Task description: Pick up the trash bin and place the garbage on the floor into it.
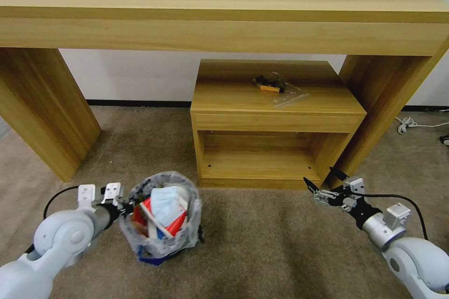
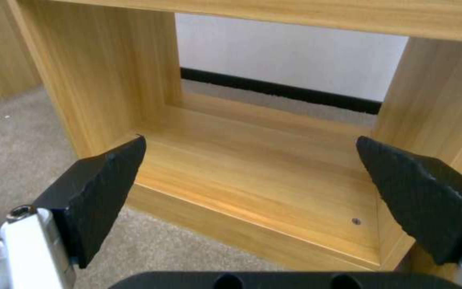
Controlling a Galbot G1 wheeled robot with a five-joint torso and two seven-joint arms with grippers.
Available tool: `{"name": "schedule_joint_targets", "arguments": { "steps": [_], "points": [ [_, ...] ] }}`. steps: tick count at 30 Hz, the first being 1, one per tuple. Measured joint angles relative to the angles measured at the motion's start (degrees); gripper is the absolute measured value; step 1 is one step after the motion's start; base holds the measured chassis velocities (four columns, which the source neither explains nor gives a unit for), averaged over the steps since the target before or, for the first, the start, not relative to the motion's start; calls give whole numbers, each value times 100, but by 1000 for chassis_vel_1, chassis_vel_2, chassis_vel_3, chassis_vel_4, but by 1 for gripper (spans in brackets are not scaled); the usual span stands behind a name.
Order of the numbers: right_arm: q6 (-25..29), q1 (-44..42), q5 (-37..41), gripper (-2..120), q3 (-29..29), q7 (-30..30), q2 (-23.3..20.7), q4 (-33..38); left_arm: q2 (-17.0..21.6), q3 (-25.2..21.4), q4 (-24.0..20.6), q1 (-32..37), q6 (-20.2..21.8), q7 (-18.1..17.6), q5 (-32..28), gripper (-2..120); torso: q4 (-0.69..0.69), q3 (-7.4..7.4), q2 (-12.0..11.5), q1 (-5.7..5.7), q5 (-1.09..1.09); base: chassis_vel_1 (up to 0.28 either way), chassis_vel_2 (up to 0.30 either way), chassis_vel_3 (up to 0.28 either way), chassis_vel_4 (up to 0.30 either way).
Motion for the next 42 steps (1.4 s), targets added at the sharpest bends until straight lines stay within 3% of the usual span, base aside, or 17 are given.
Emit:
{"name": "schedule_joint_targets", "arguments": {
  "steps": [10, 31, 42],
  "points": [
    [-5, 44, -2, 100, 2, 16, 70, -24, -202, -458, 234, 149, 0, 125, 34, 0, -1, 0, 0, 0, 0, 0, 0, 0, 0],
    [-50, 126, -21, 100, -104, 58, 138, 12, -402, -123, 527, -66, -22, 204, 429, 0, 0, 0, 0, 0, 2, 0, 0, 0, 0],
    [-86, 195, -21, 100, -158, 102, 158, 12, -446, -20, 579, -166, 11, 210, 425, 41, -1, 2, -1, 2, -1, 0, 0, 0, 0]
  ]
}}
